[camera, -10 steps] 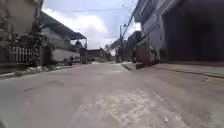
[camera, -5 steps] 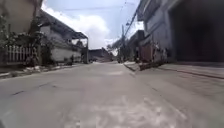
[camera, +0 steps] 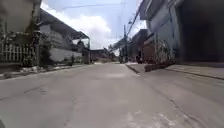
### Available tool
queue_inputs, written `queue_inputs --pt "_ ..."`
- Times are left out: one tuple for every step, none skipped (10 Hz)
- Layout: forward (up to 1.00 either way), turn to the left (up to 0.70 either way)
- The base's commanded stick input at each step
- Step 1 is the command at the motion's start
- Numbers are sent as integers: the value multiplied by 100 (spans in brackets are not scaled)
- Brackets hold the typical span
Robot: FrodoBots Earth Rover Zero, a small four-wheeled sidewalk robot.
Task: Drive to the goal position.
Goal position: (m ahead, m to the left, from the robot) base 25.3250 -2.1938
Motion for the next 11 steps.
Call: queue_inputs --pt "100 0" --pt "100 0" --pt "100 0" --pt "100 0" --pt "100 0" --pt "100 0" --pt "100 0" --pt "100 0" --pt "100 0" --pt "100 0" --pt "100 0"
